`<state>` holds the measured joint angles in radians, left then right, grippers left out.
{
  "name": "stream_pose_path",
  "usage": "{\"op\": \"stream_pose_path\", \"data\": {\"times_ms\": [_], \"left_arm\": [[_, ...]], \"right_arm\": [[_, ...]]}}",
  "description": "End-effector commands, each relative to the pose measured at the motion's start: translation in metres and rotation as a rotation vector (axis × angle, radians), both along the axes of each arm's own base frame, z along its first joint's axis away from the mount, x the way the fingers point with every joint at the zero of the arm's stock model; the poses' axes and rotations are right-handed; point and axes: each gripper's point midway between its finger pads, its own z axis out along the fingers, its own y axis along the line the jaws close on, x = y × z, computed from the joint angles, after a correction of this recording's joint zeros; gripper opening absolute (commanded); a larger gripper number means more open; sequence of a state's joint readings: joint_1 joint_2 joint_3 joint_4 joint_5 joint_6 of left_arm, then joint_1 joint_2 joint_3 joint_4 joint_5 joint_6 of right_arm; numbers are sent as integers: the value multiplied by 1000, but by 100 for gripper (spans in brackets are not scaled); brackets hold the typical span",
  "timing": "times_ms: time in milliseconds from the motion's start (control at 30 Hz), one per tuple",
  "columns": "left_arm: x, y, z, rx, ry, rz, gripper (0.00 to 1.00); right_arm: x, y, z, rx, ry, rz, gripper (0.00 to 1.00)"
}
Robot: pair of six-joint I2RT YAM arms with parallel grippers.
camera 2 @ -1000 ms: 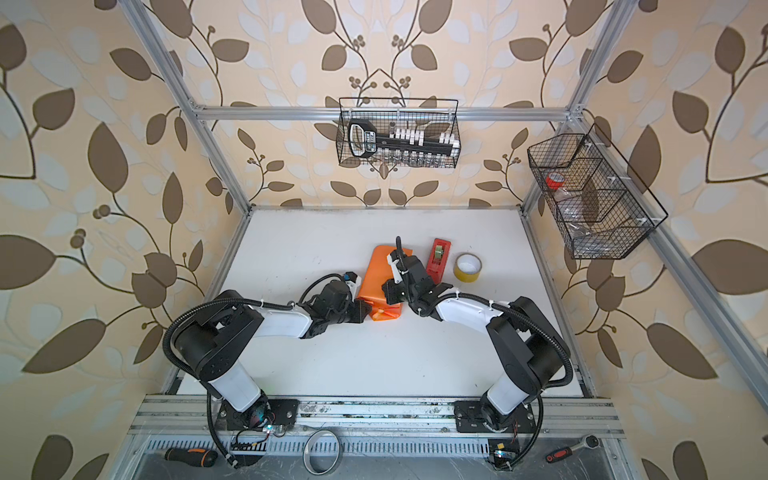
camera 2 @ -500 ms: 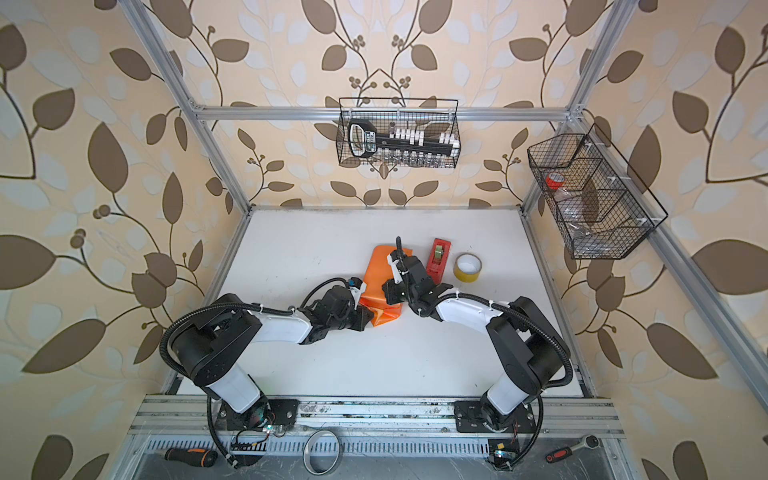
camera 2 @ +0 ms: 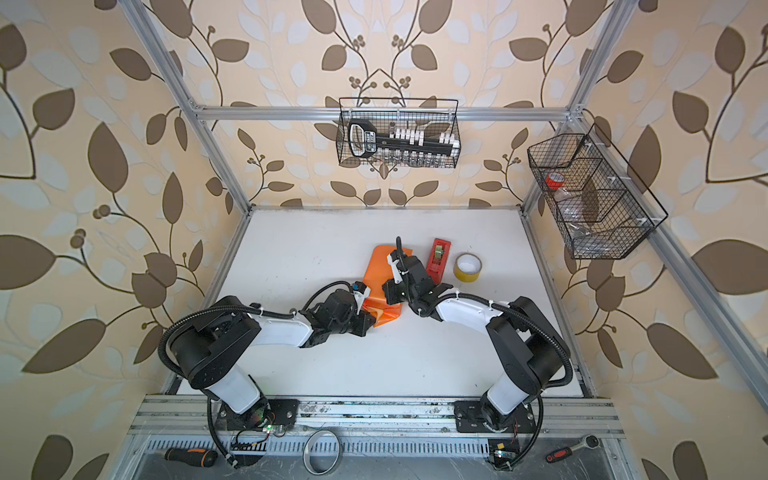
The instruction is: Wrap the gift box in paper
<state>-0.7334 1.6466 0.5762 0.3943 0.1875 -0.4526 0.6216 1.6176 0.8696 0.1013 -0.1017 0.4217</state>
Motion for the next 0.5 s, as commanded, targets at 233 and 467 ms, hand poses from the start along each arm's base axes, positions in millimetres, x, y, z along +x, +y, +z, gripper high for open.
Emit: {"op": "stream_pose_path", "data": {"times_ms": [233, 467], "left_arm": [[27, 26, -7, 65, 22, 101, 8], [49, 23, 3, 44, -11, 132, 9]], "right_arm": [[-28, -11, -46, -89, 135, 25, 16], [-29, -11, -46, -89, 136, 26, 16]]}}
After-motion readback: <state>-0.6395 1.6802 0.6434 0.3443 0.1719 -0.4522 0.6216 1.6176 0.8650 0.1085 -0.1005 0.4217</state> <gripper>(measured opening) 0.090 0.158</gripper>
